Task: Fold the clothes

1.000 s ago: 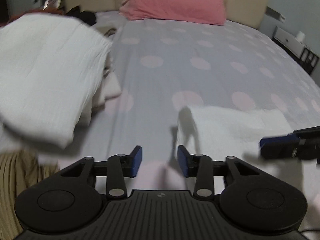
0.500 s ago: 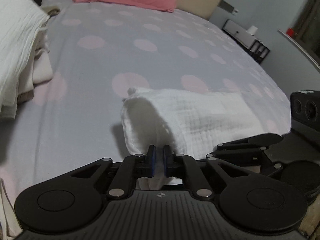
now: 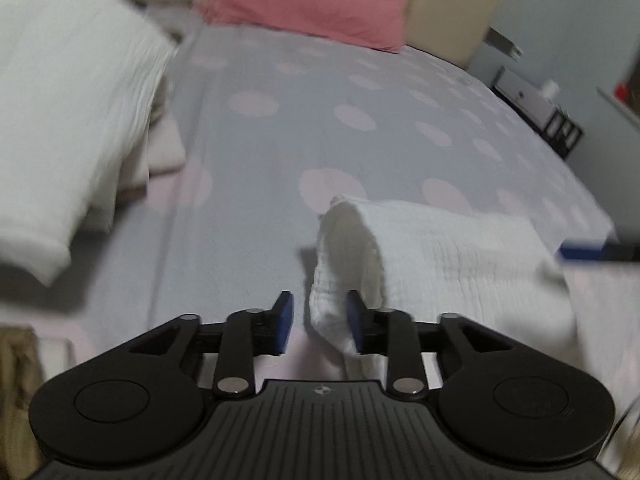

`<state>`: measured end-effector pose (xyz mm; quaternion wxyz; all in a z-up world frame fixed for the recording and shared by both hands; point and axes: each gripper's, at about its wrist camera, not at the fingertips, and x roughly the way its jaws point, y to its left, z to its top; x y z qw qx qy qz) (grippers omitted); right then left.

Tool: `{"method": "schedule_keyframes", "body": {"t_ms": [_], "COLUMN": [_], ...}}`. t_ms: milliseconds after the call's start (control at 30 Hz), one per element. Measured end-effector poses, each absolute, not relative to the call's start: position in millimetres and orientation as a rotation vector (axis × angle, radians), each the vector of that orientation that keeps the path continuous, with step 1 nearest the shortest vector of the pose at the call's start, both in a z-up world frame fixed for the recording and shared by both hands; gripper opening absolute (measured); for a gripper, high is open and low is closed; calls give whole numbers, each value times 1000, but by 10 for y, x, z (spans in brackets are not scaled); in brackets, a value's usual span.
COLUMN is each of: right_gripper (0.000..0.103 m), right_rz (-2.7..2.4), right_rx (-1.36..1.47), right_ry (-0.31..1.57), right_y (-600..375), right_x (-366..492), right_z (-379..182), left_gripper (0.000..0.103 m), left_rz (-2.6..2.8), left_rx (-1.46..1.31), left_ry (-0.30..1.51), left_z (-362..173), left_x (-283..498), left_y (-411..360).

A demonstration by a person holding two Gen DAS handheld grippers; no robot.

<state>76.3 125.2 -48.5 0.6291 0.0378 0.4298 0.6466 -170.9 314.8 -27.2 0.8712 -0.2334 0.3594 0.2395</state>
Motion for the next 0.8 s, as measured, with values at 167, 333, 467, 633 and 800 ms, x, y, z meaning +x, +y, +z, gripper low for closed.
{"method": "schedule_keyframes", "body": {"t_ms": [167,333,467,633,800], "right_gripper": [89,89,89,89,89], "right_rz": [1310,1249,1309,1342,1368], "right_rx": [226,250,213,236,237], "right_ry": [1159,1323,1409,1464,1475], "right_y": [680,470,591,825,984], "right_x": [1593,1794,1698,1606,1562], "right_z": [-530,-878,-1090,-1229,-1268], "left_gripper": [45,51,51,51,60], "left_rz": [499,393,372,391,304], "left_rx": [-543,-761,-870,-910,-1024], "left_ry": [781,742,757,727,562], "left_z": [-304,-379,-483,-475,-403], "left_x": [-1694,-1864,-1870,-2001,-2180], "left_y": [3153,3306,3420,3514,3593]}}
